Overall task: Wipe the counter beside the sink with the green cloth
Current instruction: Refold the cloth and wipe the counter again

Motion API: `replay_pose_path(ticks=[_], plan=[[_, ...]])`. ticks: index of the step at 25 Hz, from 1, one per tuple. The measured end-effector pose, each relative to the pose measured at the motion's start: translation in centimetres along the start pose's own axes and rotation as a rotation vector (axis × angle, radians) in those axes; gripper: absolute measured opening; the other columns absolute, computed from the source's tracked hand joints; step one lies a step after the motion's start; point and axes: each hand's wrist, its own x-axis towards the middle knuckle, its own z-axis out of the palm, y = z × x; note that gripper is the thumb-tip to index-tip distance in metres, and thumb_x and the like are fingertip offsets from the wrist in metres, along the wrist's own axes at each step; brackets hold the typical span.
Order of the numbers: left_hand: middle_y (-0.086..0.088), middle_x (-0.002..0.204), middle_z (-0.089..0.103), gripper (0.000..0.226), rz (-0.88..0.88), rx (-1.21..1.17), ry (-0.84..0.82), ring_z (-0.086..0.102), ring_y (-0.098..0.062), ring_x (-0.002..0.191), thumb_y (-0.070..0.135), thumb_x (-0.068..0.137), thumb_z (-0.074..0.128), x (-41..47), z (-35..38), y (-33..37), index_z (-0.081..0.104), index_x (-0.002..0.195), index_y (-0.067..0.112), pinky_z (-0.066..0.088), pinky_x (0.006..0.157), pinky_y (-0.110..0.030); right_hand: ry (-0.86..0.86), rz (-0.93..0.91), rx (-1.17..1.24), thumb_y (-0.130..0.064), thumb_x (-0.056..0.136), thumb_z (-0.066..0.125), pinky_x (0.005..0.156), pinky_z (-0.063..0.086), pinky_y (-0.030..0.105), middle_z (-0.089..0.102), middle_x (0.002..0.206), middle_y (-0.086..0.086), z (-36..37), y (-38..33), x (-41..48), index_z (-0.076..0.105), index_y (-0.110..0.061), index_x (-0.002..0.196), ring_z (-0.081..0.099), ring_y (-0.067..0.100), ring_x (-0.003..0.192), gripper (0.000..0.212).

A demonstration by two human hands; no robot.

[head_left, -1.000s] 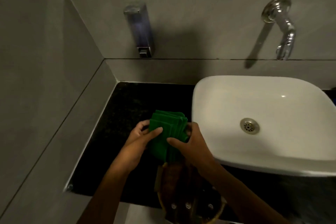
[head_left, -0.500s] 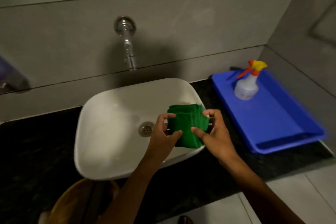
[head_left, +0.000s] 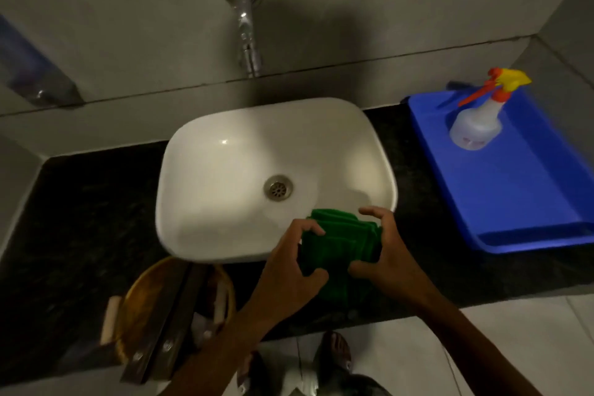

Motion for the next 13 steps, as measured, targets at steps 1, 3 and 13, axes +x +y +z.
replay_pose_path(ticks=[1,3,13], plan=[[0.006,0.116,0.055,0.050,-0.020,-0.034,0.111,0.064,-0.021,0.096,0.008,0.068,0.062,-1.2,-3.3,-1.7,0.045,0.108,0.033,0.061,0.069,-0.043,-0.042,-0.035,-0.002,0.002,0.067,0.073,0.063,0.060,0.025,0.057,0.112,-0.001,3.7,-1.3,1.5,0.032,-0.040,0.126,0.068,0.005,0.093,0.083],[0.008,0.117,0.056,0.054,-0.015,-0.074,0.296,0.064,-0.019,0.099,0.007,0.068,0.062,-1.9,-8.0,-4.1,0.046,0.111,0.036,0.061,0.074,-0.037,-0.061,-0.065,0.019,0.002,0.070,0.072,0.063,0.062,0.030,0.058,0.108,-0.002,9.3,-4.0,4.2,0.032,-0.041,0.123,0.069,0.010,0.089,0.079],[-0.010,0.117,0.059,0.032,-0.115,0.218,0.664,0.058,-0.015,0.106,0.004,0.081,0.063,3.4,-22.6,-11.8,0.068,0.109,0.019,0.044,0.093,-0.020,0.077,-0.304,-0.458,-0.012,0.075,0.067,0.081,0.042,0.018,0.041,0.114,0.010,25.5,-8.5,18.6,0.062,-0.019,0.104,0.051,0.020,0.090,0.030]])
